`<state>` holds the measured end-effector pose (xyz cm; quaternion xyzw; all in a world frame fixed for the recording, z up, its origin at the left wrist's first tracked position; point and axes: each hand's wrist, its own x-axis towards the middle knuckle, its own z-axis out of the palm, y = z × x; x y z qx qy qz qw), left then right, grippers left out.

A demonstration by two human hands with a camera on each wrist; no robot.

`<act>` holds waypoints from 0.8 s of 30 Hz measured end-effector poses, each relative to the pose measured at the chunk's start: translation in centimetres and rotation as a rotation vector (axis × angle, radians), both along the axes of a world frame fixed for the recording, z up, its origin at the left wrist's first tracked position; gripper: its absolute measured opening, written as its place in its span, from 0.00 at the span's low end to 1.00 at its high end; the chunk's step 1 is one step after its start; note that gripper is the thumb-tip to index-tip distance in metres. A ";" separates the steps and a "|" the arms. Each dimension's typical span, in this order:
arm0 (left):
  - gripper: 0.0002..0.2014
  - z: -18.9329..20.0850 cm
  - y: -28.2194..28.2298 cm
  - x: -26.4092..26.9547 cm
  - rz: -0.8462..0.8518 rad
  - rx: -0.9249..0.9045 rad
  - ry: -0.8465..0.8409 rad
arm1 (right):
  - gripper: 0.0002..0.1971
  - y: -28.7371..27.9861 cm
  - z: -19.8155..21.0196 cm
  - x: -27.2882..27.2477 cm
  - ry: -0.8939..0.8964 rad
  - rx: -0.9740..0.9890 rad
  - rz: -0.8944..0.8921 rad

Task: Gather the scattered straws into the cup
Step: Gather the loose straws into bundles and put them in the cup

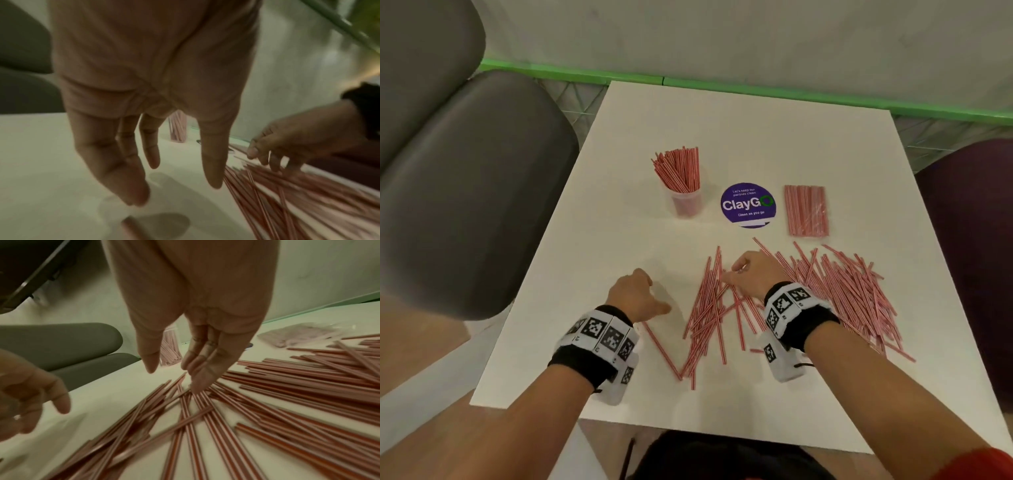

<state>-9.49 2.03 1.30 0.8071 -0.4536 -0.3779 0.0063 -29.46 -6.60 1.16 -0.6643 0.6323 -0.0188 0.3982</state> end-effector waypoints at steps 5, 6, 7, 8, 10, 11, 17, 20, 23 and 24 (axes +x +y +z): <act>0.36 -1.2 2.2 -2.0 -0.056 0.054 -0.063 | 0.27 1.4 -0.5 -1.5 0.172 0.019 0.072; 0.36 -1.5 2.4 -2.6 -0.047 0.027 -0.047 | 0.26 1.7 -0.7 -1.5 0.174 0.020 0.079; 0.35 -1.7 2.4 -3.2 -0.029 -0.012 -0.023 | 0.24 2.0 -1.2 -1.5 0.155 0.023 0.072; 0.34 -2.0 2.4 -3.7 -0.007 -0.058 0.011 | 0.22 2.4 -1.6 -1.3 0.113 0.016 0.064; 0.30 -2.5 2.1 -4.7 0.034 -0.163 0.093 | 0.20 3.0 -2.4 -1.0 0.026 -0.012 0.059; 0.28 -2.8 1.9 -5.2 0.052 -0.220 0.132 | 0.19 3.2 -2.7 -0.9 -0.005 -0.031 0.065; 0.27 -2.6 1.9 -5.5 0.221 -0.400 0.173 | 0.19 3.2 -1.6 -2.1 -0.034 -0.132 -0.051; 0.33 -2.3 1.6 -5.1 0.270 -0.228 0.183 | 0.25 3.3 -1.0 -2.0 0.095 -0.026 0.003; 0.25 -1.7 1.2 -6.4 0.232 -0.172 0.222 | 0.21 3.9 -1.0 -0.8 0.057 -0.017 -0.012; 0.17 -1.4 1.1 -7.0 0.209 -0.192 0.220 | 0.19 4.0 -1.2 -0.3 0.035 -0.019 -0.025</act>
